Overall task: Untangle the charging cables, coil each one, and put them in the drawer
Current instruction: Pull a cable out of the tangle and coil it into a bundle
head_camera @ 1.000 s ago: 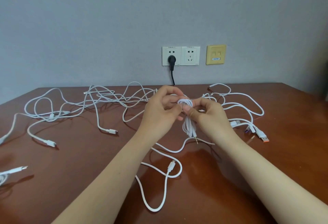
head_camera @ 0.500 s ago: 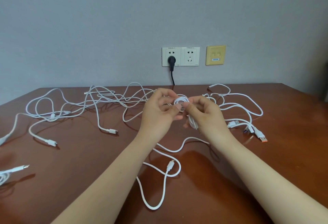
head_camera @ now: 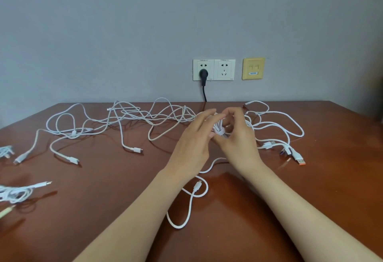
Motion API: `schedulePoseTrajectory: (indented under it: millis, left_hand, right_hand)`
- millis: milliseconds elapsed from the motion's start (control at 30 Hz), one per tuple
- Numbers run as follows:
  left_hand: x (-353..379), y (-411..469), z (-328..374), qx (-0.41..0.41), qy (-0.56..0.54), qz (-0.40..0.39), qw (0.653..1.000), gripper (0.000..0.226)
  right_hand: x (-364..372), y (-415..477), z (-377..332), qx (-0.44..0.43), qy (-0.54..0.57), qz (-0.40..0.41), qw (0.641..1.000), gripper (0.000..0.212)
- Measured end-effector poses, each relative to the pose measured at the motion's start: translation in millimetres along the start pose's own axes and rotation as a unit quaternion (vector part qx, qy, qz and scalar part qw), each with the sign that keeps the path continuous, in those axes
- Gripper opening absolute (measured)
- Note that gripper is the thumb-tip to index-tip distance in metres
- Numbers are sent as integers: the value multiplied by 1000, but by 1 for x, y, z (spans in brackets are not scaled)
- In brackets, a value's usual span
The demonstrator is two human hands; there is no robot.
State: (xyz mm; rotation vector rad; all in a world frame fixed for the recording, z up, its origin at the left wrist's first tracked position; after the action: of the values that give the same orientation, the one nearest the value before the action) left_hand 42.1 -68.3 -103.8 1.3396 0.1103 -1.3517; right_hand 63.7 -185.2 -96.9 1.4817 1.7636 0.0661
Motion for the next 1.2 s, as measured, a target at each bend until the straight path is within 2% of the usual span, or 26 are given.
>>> schedulePoseTrajectory:
  millis: [167, 267, 400, 433, 533, 633, 767, 933, 1000, 1200]
  left_hand:
    - [-1, -1, -11, 32, 168, 38, 985, 64]
    - [-3, -8, -14, 43, 217, 54, 974, 68]
    - [-13, -17, -16, 67, 287, 80, 952, 28]
    - [-16, -19, -17, 67, 303, 78, 947, 26]
    - [-32, -29, -22, 50, 316, 68, 945, 29]
    - [-54, -42, -34, 17, 312, 62, 948, 25]
    - [-87, -51, -47, -13, 269, 23, 963, 27]
    - [-124, -69, -54, -44, 250, -2, 967, 28]
    - [-138, -81, -59, -62, 248, -3, 967, 27]
    - [-186, -117, -78, -10, 368, -98, 925, 27]
  right_hand:
    - [4, -1, 3, 3, 52, -19, 998, 53]
    - [7, -5, 1, 9, 87, -30, 996, 52]
    - [8, -8, -5, 11, 98, -57, 993, 52]
    - [8, -9, -8, 10, 96, -66, 993, 51]
    - [10, -9, -13, 10, 101, -92, 991, 45]
    - [15, -7, -22, 8, 109, -117, 987, 31]
    - [32, -5, -42, -3, 92, -121, 988, 17]
    - [63, 6, -72, 12, 111, -124, 986, 12]
    - [78, 9, -82, 35, 144, -135, 980, 17]
    - [124, 5, -112, 23, 108, -193, 975, 15]
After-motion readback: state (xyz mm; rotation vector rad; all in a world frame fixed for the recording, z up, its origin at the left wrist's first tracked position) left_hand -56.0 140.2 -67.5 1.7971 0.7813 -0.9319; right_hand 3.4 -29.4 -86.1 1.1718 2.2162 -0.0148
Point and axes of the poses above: each hand's wrist, its own y-axis towards the middle knuckle, its own x-axis out of the palm, z = x × y, the point moved 2 cm from there along y, towards the middle knuckle, and after that the axes turned 12 degrees about -z, right-handed, at the moved point
